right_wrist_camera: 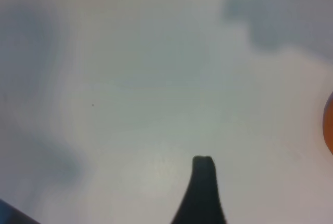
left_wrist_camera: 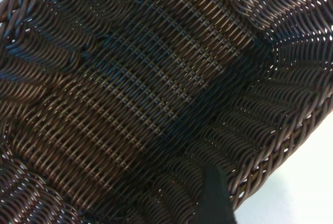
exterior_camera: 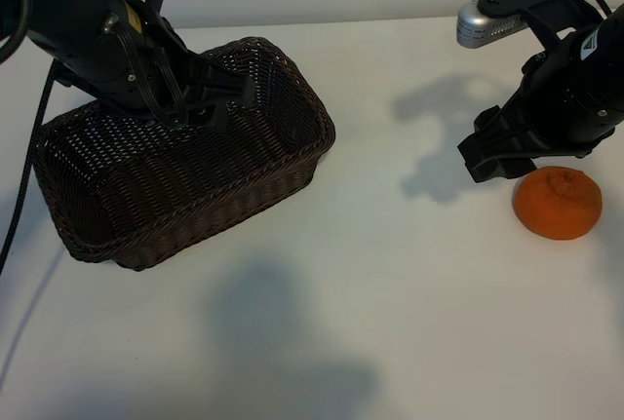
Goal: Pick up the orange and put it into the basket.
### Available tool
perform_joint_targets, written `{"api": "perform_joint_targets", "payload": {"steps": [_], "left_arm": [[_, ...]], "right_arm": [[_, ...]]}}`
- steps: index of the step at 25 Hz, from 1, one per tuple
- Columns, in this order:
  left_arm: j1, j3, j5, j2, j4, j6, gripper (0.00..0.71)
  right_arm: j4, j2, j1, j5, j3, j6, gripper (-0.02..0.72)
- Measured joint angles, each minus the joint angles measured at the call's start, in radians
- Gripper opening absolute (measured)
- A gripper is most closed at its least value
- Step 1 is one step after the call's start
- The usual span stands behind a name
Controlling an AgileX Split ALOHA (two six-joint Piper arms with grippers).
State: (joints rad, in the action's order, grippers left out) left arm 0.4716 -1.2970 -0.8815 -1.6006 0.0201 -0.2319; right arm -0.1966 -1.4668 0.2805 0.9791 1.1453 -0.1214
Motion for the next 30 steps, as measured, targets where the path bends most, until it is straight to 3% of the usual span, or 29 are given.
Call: {"api": "perform_joint_targets", "payload": {"steps": [24, 30], "left_arm": [[0.000, 0.000, 0.000, 0.000, 0.000, 0.003, 0.552], [0.000, 0.000, 0.056, 0.000, 0.000, 0.003, 0.552]], "right_arm": [[0.001, 0.000, 0.000, 0.000, 0.000, 0.000, 0.583], [0.001, 0.000, 0.000, 0.000, 0.000, 0.000, 0.583]]}}
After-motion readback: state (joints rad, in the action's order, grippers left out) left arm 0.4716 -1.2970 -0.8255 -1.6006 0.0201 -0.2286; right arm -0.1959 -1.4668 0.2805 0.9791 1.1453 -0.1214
